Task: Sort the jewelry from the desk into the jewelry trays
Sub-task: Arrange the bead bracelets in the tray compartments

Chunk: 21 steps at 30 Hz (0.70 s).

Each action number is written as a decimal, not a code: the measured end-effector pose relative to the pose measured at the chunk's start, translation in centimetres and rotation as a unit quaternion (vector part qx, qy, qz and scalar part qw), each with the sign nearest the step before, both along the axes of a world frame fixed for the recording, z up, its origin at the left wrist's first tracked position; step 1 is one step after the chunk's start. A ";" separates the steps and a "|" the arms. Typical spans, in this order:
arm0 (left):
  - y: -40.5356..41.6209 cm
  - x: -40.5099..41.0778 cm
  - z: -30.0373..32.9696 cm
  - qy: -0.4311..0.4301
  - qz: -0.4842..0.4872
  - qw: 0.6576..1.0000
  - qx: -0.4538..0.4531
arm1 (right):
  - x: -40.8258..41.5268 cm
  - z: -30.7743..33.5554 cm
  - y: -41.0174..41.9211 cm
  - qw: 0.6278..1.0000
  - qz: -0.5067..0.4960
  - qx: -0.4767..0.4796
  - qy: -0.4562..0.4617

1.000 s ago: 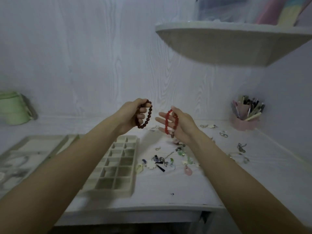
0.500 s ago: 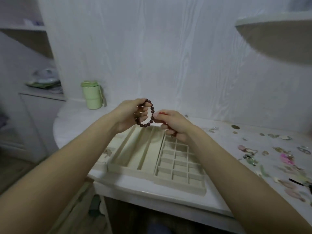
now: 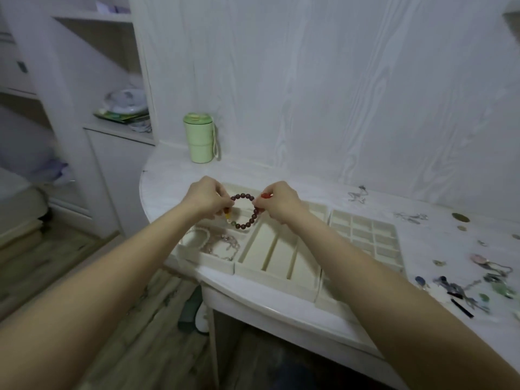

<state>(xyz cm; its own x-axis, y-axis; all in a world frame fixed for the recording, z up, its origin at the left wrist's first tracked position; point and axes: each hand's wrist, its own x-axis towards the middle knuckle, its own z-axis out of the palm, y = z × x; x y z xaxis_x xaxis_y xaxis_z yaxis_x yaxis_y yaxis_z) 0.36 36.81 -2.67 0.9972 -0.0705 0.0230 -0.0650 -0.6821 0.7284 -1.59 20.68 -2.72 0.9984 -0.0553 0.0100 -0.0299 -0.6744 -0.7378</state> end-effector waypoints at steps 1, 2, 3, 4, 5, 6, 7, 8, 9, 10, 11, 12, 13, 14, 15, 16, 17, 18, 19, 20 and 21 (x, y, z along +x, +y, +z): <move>0.1 0.3 -0.3 -0.004 -0.002 1.000 0.028 | 0.3 -0.3 0.4 1.000 0.002 -0.024 -0.007; 0.1 0.6 -0.6 -0.006 -0.007 0.999 0.048 | 0.5 -0.7 0.6 0.999 0.004 -0.048 -0.013; 0.2 0.9 -0.9 -0.004 -0.013 0.998 0.063 | 0.7 -0.9 0.9 0.997 0.007 -0.070 -0.016; 0.2 1.1 -1.2 -0.001 -0.018 0.997 0.075 | 0.8 -1.2 1.1 0.995 0.009 -0.095 -0.017; 0.2 1.3 -1.4 0.004 -0.022 0.996 0.086 | 0.9 -1.3 1.2 0.992 0.015 -0.124 -0.016; 0.2 1.4 -1.6 0.008 -0.026 0.995 0.099 | 0.8 -1.3 1.3 0.988 0.022 -0.152 -0.011; 0.3 1.5 -1.7 0.013 -0.031 0.993 0.112 | 0.8 -1.3 1.3 0.984 0.030 -0.175 -0.006; 0.3 1.6 -1.7 0.013 -0.037 0.991 0.125 | 0.8 -1.2 1.3 0.981 0.037 -0.192 -0.002; 0.4 1.6 -1.7 0.010 -0.041 0.990 0.137 | 0.8 -1.1 1.3 0.979 0.042 -0.202 0.000; 0.5 1.6 -1.6 0.003 -0.044 0.988 0.147 | 0.8 -1.0 1.2 0.977 0.045 -0.207 0.000; 0.6 1.7 -1.5 0.000 -0.050 0.987 0.151 | 0.9 -0.8 1.0 0.977 0.046 -0.209 -0.001; 0.6 1.7 -1.4 0.003 -0.061 0.987 0.146 | 0.9 -0.7 1.0 0.976 0.047 -0.212 -0.001; 0.7 1.6 -1.3 0.011 -0.076 0.988 0.136 | 0.9 -0.7 0.9 0.975 0.050 -0.216 -0.002; 0.8 1.4 -1.2 0.021 -0.090 0.987 0.128 | 0.9 -0.6 0.9 0.974 0.052 -0.221 -0.002; 0.8 1.3 -1.1 0.028 -0.100 0.987 0.124 | 0.9 -0.6 0.9 0.972 0.055 -0.227 -0.003; 0.8 1.2 -1.1 0.030 -0.102 0.987 0.118 | 0.9 -0.6 0.9 0.971 0.059 -0.233 -0.003; 0.8 1.2 -1.2 0.028 -0.099 0.988 0.112 | 0.8 -0.6 0.9 0.969 0.064 -0.237 -0.004; 0.8 1.2 -1.2 0.024 -0.093 0.989 0.109 | 0.8 -0.5 1.0 0.968 0.069 -0.240 -0.005; 0.8 1.2 -1.2 0.022 -0.088 0.989 0.113 | 0.8 -0.6 1.0 0.967 0.072 -0.244 -0.005; 0.7 1.2 -1.2 0.022 -0.083 0.989 0.121 | 0.8 -0.6 1.0 0.966 0.074 -0.246 -0.004; 0.7 1.3 -1.3 0.024 -0.080 0.988 0.128 | 0.8 -0.6 1.1 0.966 0.075 -0.247 -0.002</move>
